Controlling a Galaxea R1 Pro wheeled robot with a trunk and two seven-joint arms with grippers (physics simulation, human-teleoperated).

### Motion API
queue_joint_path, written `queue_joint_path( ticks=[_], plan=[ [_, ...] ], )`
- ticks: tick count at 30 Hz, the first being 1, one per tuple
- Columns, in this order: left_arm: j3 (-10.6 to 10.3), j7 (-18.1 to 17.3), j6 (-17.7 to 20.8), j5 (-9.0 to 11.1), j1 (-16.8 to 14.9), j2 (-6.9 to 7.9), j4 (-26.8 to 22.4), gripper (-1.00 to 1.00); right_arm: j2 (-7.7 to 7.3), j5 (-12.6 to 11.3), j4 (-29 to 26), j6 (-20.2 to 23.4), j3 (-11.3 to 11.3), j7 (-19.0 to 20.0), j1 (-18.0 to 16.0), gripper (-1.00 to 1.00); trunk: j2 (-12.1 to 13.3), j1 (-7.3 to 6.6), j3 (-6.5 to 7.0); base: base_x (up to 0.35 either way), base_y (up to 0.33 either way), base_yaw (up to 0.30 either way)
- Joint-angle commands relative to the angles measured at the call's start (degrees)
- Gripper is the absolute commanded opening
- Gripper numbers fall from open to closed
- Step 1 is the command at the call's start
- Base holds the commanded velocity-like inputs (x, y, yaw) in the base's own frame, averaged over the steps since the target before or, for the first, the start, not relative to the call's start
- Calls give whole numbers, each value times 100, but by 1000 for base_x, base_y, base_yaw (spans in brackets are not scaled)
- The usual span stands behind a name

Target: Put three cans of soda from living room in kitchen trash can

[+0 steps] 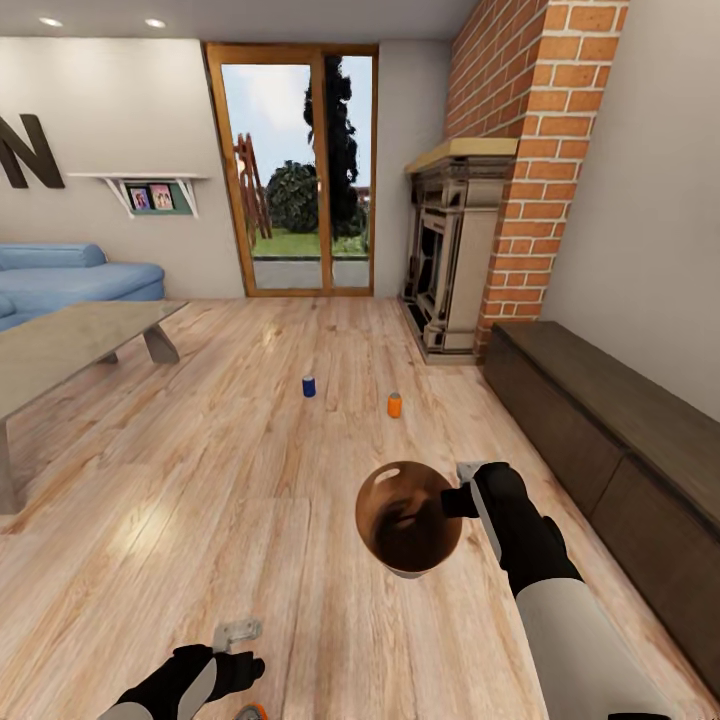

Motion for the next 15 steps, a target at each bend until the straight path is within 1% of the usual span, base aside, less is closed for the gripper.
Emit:
queue_joint_path(
  ticks=[1,9,15],
  plan=[
    [0,0,-4,0,0,0,-2,100,1,-102,-3,3,-1,26,-3,-100,-42,22,-17,0,0,0],
    [-4,1,-10,0,0,-1,1,100,-3,-102,-3,3,-2,27,-3,-100,-363,197,-161,0,0,0],
    [-8,1,-11,-6,19,-1,1,100,1,-102,-3,3,-2,27,-3,-100,-371,213,-294,0,0,0]
  ],
)
